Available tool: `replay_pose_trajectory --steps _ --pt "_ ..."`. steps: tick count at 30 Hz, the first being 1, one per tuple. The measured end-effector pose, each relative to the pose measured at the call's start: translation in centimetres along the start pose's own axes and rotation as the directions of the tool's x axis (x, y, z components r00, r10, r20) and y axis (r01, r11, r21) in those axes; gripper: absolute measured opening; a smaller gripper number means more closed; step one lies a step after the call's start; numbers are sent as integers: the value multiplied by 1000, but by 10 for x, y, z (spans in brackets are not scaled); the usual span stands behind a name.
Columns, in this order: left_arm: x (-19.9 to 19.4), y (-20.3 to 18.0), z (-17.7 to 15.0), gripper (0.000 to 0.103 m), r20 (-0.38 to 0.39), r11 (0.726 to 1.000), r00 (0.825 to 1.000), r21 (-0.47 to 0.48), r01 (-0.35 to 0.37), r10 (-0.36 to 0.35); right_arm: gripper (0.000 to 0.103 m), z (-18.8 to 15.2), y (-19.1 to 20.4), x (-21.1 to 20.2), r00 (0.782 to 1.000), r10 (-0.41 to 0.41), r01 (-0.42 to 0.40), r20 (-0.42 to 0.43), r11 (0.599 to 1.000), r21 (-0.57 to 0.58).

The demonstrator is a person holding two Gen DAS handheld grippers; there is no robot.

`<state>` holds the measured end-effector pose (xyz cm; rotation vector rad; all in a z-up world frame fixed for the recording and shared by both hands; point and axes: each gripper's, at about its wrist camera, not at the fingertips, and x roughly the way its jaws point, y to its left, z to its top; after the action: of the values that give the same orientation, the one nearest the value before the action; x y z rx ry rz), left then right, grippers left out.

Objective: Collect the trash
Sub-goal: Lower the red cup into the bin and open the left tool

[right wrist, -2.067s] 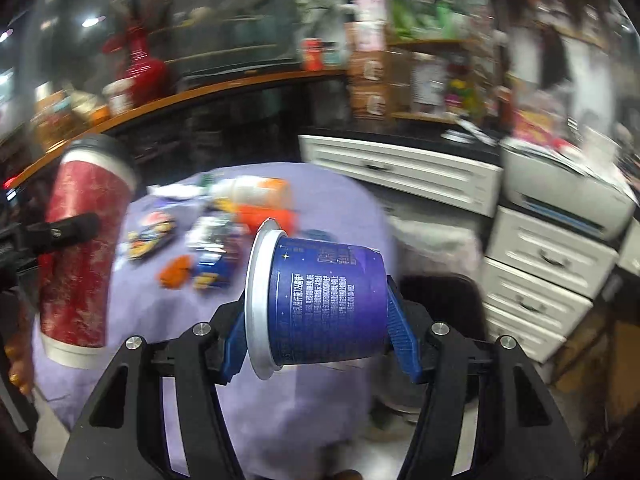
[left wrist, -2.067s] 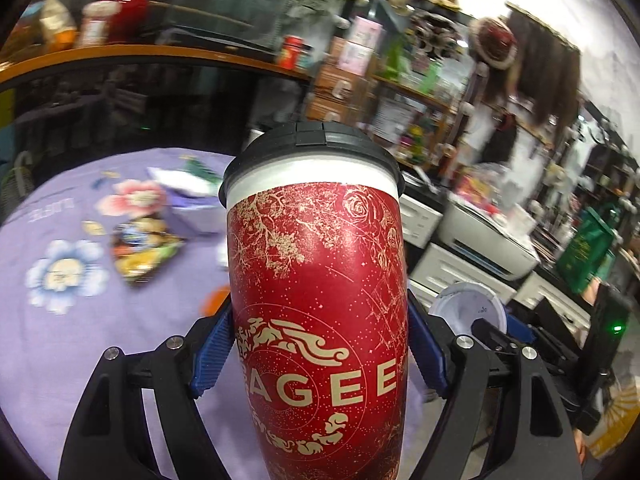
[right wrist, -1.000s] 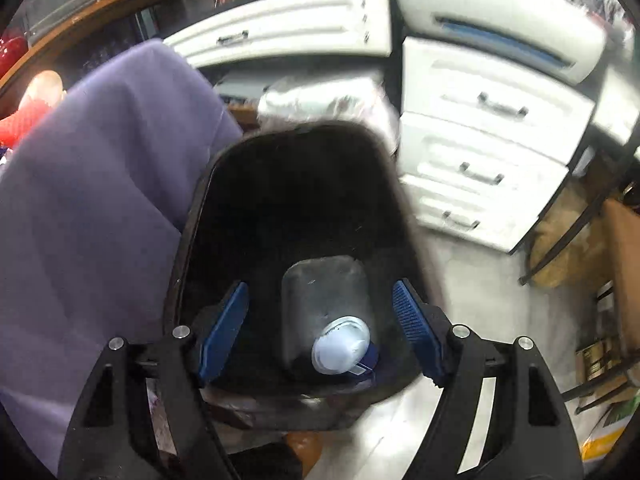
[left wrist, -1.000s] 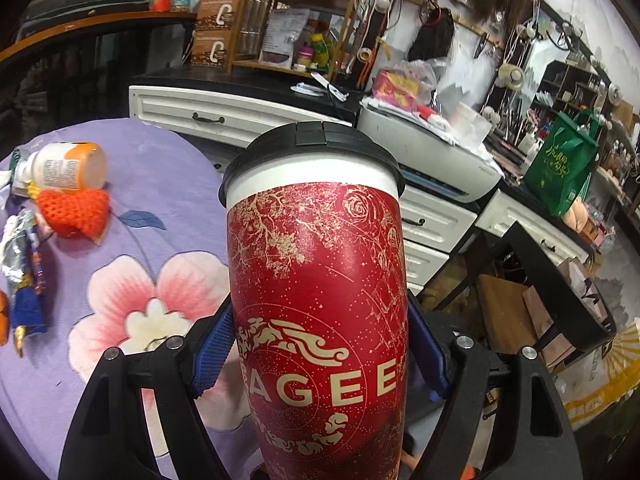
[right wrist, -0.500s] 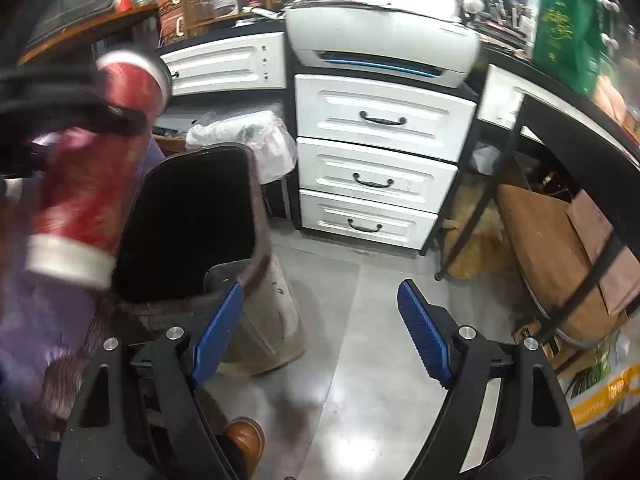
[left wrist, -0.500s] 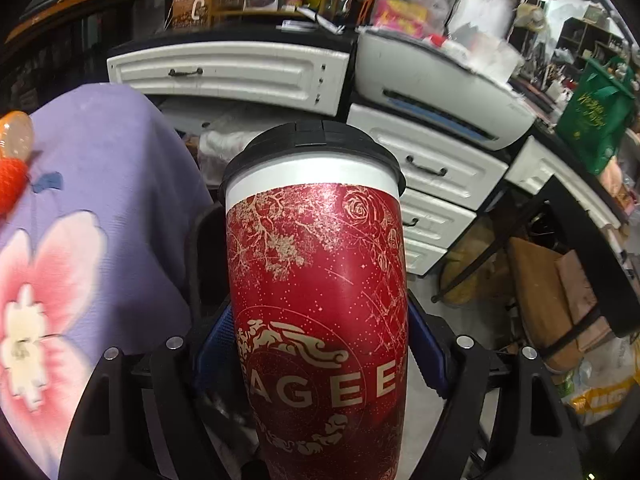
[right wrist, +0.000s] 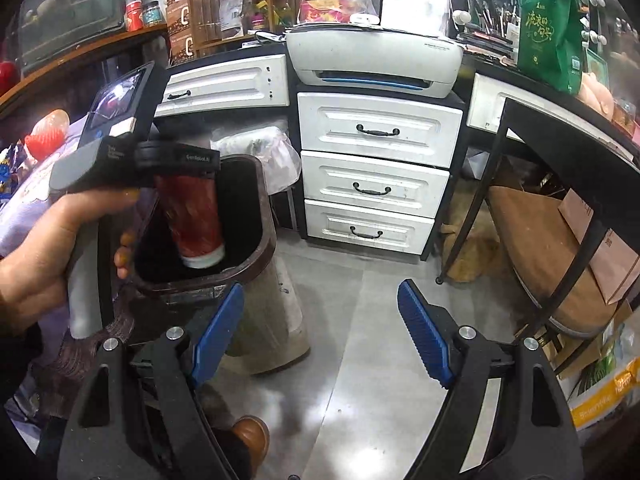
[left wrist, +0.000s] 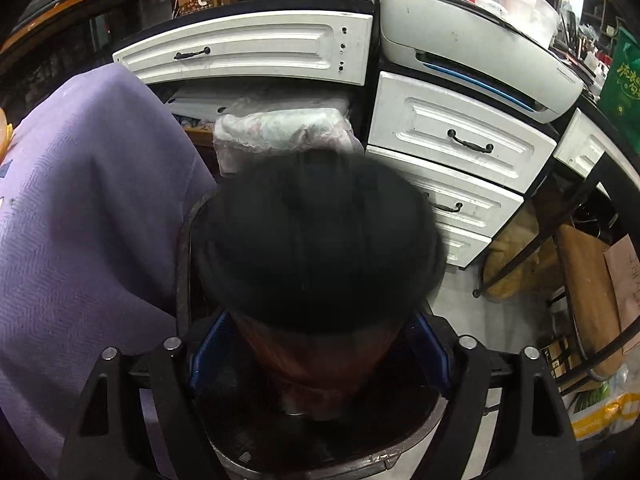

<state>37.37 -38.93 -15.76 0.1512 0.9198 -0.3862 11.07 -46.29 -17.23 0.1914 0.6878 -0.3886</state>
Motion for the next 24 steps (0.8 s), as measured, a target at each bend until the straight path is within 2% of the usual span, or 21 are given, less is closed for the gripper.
replay_pose_trajectory --steps 1,4,8,11,13,15,19,24 --pt "1 -2 -1 84 -20 1000 1000 14 -16 16 79 0 -1 0 1000 0 0 2 1000 9" --pt "1 -7 -6 84 -72 999 997 32 32 -30 79 0 -1 -1 1000 -1 0 6 1000 21" --pt "-18 -8 -11 89 -12 999 999 40 35 -35 79 2 1 -5 1000 -3 3 18 1000 14" --pt "-30 -7 -10 89 -20 999 1000 48 19 -18 79 4 2 -11 999 -7 7 34 1000 13" --pt "-42 -4 -9 89 -13 999 999 27 46 -46 79 7 3 -16 999 -7 6 47 1000 16" --pt "-61 0 -11 89 24 996 996 20 86 -87 79 10 1 -20 998 -7 5 64 1000 25" --pt "-106 5 -18 90 89 995 992 54 87 -91 80 17 6 -30 996 -4 2 89 1000 22" --pt "-158 30 -29 96 150 992 981 50 116 -123 81 21 19 -41 994 33 -34 106 999 8"
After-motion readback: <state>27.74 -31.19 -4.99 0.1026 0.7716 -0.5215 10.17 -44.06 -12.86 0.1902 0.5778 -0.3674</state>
